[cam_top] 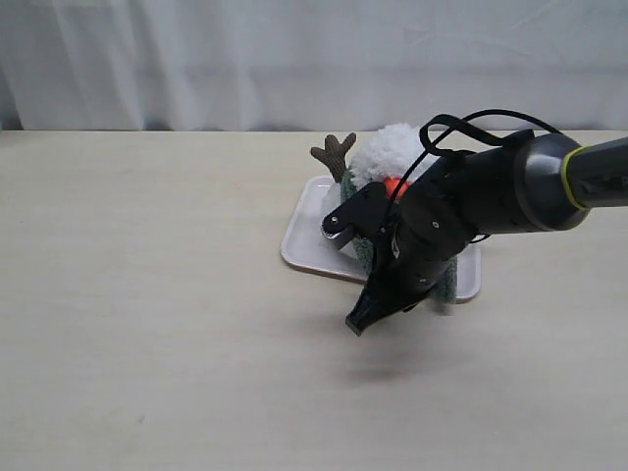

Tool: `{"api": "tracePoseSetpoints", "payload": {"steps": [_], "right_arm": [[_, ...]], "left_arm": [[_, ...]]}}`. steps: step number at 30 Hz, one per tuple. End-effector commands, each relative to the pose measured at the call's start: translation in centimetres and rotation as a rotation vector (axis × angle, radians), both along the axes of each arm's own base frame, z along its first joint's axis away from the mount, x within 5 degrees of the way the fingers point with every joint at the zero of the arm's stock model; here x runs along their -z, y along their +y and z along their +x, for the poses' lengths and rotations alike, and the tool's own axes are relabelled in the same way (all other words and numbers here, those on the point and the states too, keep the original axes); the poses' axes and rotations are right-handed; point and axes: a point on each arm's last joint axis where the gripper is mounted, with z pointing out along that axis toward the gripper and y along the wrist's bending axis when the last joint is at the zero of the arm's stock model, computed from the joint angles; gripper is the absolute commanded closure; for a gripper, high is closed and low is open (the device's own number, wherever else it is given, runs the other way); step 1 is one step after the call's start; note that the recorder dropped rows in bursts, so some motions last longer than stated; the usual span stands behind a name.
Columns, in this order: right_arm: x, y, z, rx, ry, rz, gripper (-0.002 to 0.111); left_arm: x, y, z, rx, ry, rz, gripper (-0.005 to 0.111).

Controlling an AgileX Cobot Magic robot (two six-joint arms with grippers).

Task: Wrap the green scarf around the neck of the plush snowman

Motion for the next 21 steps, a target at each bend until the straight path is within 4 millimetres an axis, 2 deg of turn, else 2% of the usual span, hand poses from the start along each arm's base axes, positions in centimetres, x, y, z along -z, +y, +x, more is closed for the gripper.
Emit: {"api": "tracePoseSetpoints", "payload": {"steps": [1, 7, 21], "right_arm": [[-0.3, -0.8, 0.1, -0.038, -0.004, -0.090, 0.104], [-0.4, -1.6, 0.2, -0.089, -0.009, -0.200, 0.104], [-0.8, -2.0, 0.8, -0.155, -0.074, -0.293, 0.104]], "left_arm": [[-0.1, 0.0, 0.0, -0.001, -0.012, -0.005, 0.107], [-0.1, 0.0, 0.0, -0.001, -0.012, -0.005, 0.107], [-0.1, 0.0, 0.0, -0.001, -0.012, -0.005, 0.107]]}}
